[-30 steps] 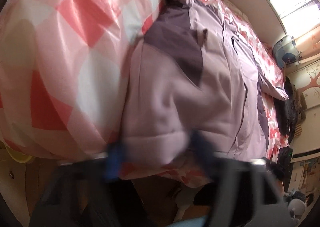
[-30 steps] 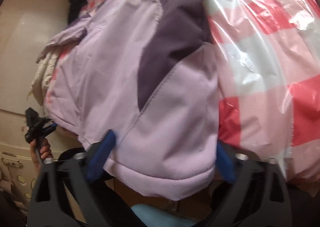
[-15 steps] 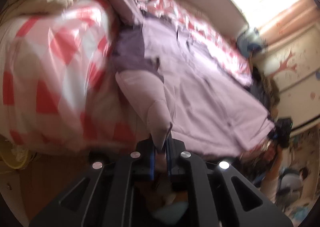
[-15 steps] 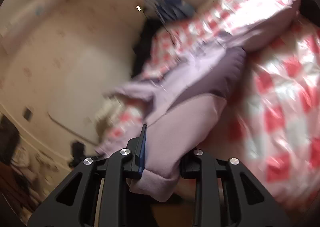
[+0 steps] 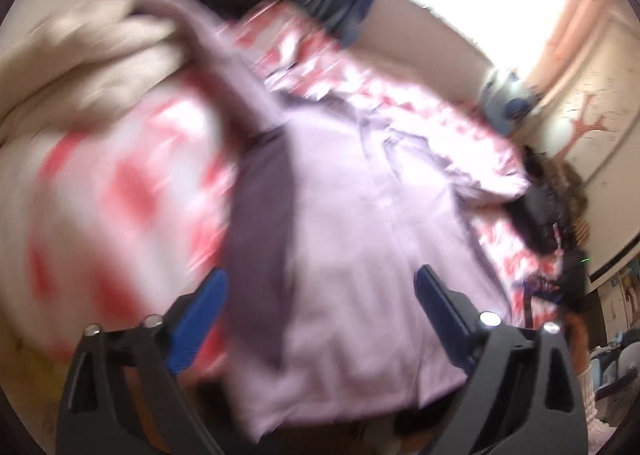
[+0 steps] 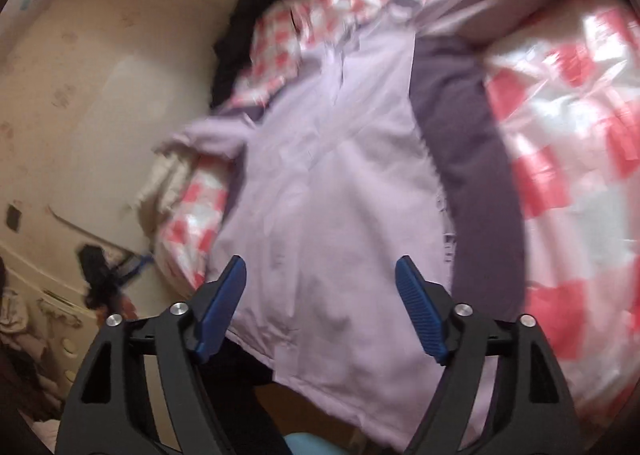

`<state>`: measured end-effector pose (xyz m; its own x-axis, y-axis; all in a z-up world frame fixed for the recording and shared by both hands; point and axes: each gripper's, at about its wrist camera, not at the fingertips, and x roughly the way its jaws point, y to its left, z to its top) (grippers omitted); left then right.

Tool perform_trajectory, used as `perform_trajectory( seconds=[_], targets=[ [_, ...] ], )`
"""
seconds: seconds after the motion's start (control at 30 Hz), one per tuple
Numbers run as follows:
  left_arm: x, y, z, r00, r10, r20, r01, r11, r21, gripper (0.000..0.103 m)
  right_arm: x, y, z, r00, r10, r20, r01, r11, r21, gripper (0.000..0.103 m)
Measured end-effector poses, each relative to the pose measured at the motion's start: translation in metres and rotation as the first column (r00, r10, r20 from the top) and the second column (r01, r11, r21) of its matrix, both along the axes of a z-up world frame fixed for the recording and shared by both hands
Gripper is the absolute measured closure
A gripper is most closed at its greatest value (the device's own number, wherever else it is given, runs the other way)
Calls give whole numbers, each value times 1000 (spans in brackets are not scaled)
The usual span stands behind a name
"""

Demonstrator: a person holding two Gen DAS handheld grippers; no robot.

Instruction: Fold large clothes

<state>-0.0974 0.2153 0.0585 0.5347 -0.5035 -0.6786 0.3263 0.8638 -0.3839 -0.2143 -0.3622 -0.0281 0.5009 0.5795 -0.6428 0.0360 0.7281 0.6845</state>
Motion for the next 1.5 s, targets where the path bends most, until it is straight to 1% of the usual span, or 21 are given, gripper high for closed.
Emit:
perform_trajectory(
  seconds=[0.07,0.1,0.17,0.2,0.23,0.27,0.33,0.4,0.5,0.6,0.8,0.83,0.87,0.9,0.93,1.0,1.07,1.13,1.27,1.37,1.5],
  targets=[
    [24,-37,-25,1000,10,2,-10,999,33,7,31,19,-27,991,28,-129,-33,999,-40,29],
    [36,-58,-47,1000,9,-27,-7,996,89,7,34,14,-36,989,25,-148,-27,1000,-14,29],
    [60,-86,-97,989,-8,-149,43,971,234,7,32,-10,-27,996,-27,-87,32,998,52,29],
    [73,-97,-135,965,7,-263,84,939,335,7,26,-34,-14,996,-87,-35,89,994,62,29],
    [78,-102,-148,959,21,-281,92,920,382,7,21,-64,0,987,-163,12,162,984,70,29],
    [81,-108,-141,972,33,-235,64,918,392,7,19,-93,10,971,-235,43,230,969,85,24],
    [89,-115,-114,987,44,-154,5,953,303,7,19,-169,29,915,-397,70,392,917,74,10],
    [102,-129,-84,998,62,-33,-54,979,197,7,33,-225,44,854,-511,94,510,859,38,9],
    [126,-164,-58,991,88,103,-99,989,108,7,67,-316,44,737,-670,87,661,742,116,9],
    [149,-206,-59,979,95,181,-107,993,57,7,102,-382,31,649,-759,58,743,648,171,9],
    [173,-253,-90,972,68,226,-82,995,56,7,156,-448,-18,550,-835,-11,805,527,271,12],
    [164,-250,-91,978,67,199,-80,995,59,7,167,-450,-24,551,-834,-2,802,529,277,23],
    [168,-247,-100,986,54,156,-63,997,51,7,174,-458,-25,558,-830,21,795,541,276,46],
    [160,-242,-95,990,53,130,-58,998,38,7,180,-461,-28,564,-825,33,791,552,265,61],
    [158,-235,-99,992,68,108,-71,997,23,7,188,-459,-32,565,-824,38,794,556,245,88],
    [158,-225,-99,990,111,87,-109,994,-27,7,192,-456,-29,559,-826,74,791,558,252,90],
    [156,-215,-91,980,159,117,-153,987,-56,7,190,-444,-12,545,-823,159,763,566,312,91],
    [153,-208,-84,962,209,176,-203,978,-49,7,180,-424,15,538,-805,250,730,593,340,91],
    [149,-193,-71,913,312,262,-311,949,-50,7,181,-401,67,524,-783,335,698,620,358,91],
    [146,-186,-62,889,336,311,-341,939,-37,7,198,-367,116,529,-730,434,655,675,338,91],
    [143,-180,-49,861,352,368,-371,928,-21,7,234,-309,177,557,-631,540,589,758,279,91]
  ],
)
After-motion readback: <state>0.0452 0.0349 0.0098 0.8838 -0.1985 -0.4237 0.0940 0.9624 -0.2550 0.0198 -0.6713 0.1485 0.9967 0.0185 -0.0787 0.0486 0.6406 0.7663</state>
